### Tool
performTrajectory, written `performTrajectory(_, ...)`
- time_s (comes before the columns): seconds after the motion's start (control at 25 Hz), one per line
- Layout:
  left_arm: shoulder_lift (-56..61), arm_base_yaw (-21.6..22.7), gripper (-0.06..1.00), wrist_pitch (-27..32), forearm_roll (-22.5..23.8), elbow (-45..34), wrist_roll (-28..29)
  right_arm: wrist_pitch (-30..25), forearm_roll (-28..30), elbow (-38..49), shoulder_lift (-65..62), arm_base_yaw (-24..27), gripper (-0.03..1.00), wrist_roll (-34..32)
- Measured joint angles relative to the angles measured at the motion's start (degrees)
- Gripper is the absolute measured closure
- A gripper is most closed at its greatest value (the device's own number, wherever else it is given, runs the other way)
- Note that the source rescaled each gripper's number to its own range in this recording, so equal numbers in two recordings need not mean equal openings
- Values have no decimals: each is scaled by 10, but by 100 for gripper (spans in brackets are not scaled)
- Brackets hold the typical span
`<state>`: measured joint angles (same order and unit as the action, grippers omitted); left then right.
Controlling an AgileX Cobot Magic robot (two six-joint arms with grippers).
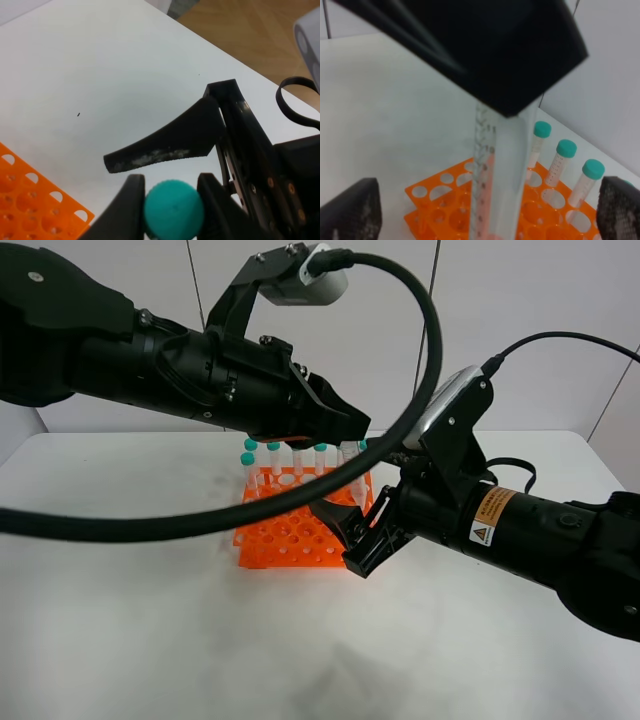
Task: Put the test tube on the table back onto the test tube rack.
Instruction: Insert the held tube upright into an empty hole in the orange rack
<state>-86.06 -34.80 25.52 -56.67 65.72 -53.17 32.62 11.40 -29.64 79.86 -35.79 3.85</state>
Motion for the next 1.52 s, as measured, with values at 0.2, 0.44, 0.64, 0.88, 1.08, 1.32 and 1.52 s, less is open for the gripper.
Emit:
performTrajectory(0.2,0,0,94,0,0,0,0,-13,-2,0,0,0,2,0)
performTrajectory(0.44,0,0,94,-4,0,0,0,-75,-17,0,0,0,2,0)
performTrajectory(0.64,0,0,94,-12,-1,0,0,-153,-30,0,0,0,2,-5)
performTrajectory(0.88,0,0,94,-14,-2,0,0,-234,-50,0,0,0,2,-5)
performTrajectory(1.08,0,0,94,-14,-2,0,0,-274,-56,0,0,18,2,-3)
performTrajectory(1.32,0,0,94,-14,-2,0,-1,-352,-63,-1,0,59,2,-33)
performTrajectory(1.52,0,0,94,-9,-2,0,-1,-440,-54,-25,0,115,2,-46)
